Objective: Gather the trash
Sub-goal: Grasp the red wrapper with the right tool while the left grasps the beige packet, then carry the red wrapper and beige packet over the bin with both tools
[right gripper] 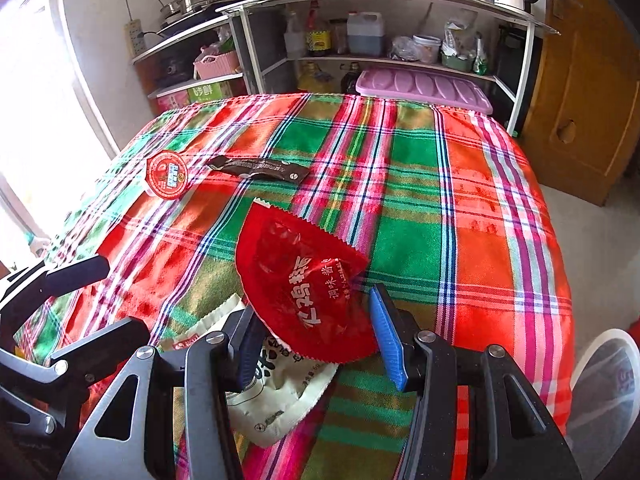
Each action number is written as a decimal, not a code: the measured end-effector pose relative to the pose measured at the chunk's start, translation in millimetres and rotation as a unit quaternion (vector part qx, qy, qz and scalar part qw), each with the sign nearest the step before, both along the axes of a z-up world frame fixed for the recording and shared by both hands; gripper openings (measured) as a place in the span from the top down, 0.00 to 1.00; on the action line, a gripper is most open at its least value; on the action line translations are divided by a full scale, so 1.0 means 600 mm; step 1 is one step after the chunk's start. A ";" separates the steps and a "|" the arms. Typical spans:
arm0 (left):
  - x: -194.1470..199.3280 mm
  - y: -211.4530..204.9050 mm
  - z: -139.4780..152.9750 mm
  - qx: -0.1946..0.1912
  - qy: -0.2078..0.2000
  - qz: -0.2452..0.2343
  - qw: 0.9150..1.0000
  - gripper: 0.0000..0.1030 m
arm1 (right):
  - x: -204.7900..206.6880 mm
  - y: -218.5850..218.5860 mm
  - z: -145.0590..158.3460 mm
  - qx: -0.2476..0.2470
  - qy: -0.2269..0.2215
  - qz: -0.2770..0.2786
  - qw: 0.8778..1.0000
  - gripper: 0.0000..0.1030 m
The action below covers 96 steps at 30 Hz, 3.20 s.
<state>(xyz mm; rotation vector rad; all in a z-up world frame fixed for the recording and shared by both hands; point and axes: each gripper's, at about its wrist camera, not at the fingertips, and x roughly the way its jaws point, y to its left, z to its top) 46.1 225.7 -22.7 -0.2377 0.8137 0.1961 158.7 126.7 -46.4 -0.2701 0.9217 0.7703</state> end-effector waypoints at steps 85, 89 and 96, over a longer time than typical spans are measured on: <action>0.053 -0.117 0.038 0.016 -0.030 -0.092 0.995 0.90 | -0.040 -0.185 0.066 0.034 -0.067 -0.107 0.991 0.80; 0.052 -0.132 0.053 0.016 -0.040 -0.102 0.994 0.90 | -0.048 -0.208 0.077 0.038 -0.075 -0.117 0.990 0.80; 0.050 -0.153 0.066 0.018 -0.050 -0.109 0.993 0.90 | -0.057 -0.244 0.088 0.043 -0.083 -0.134 0.987 0.80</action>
